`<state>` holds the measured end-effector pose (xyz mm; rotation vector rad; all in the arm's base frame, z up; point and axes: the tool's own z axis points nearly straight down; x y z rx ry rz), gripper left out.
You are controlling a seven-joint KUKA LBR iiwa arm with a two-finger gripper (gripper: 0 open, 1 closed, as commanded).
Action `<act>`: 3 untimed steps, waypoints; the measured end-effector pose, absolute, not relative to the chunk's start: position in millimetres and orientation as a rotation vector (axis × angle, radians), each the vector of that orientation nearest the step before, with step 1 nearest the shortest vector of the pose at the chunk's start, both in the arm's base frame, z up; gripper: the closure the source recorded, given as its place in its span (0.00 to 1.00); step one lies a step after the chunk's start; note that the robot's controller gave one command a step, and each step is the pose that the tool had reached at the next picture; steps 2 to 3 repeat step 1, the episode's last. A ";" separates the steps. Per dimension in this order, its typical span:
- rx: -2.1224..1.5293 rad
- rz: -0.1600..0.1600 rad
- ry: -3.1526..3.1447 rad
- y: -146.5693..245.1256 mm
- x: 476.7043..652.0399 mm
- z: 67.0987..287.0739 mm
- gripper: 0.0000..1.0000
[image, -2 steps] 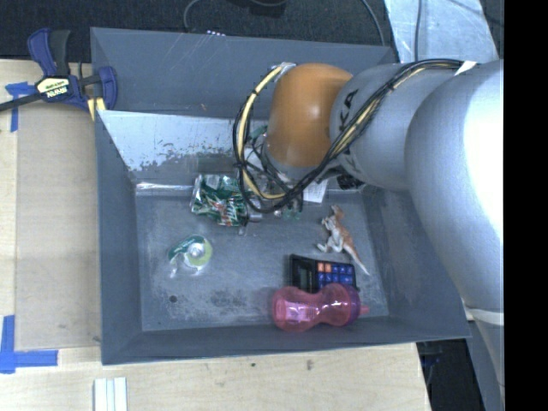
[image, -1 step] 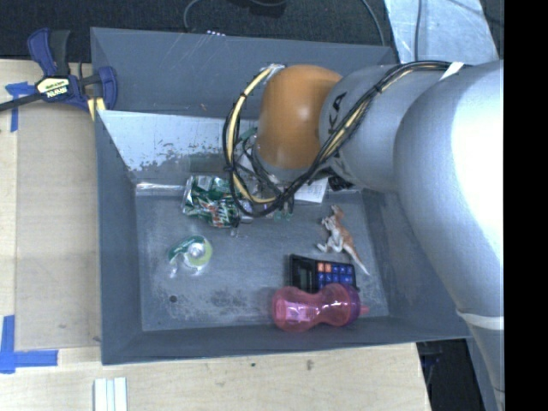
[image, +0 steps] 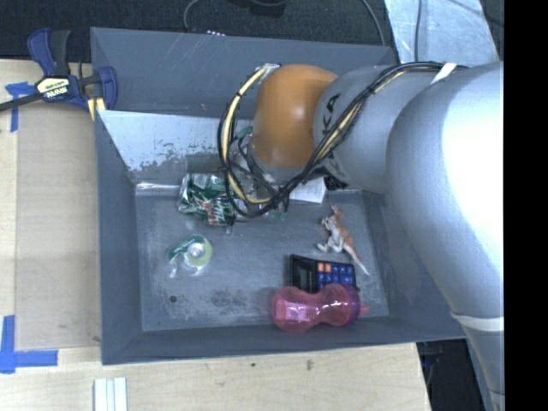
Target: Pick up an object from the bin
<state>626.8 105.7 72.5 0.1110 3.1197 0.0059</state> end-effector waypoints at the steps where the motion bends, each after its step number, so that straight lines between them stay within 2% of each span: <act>1: 0.115 0.003 3.123 108.5 619.9 70.8 1.00; 3: 0.115 0.003 3.123 108.5 619.9 70.8 1.00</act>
Offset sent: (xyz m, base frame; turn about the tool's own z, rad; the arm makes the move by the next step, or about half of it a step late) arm -0.0052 0.0057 0.1842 0.0333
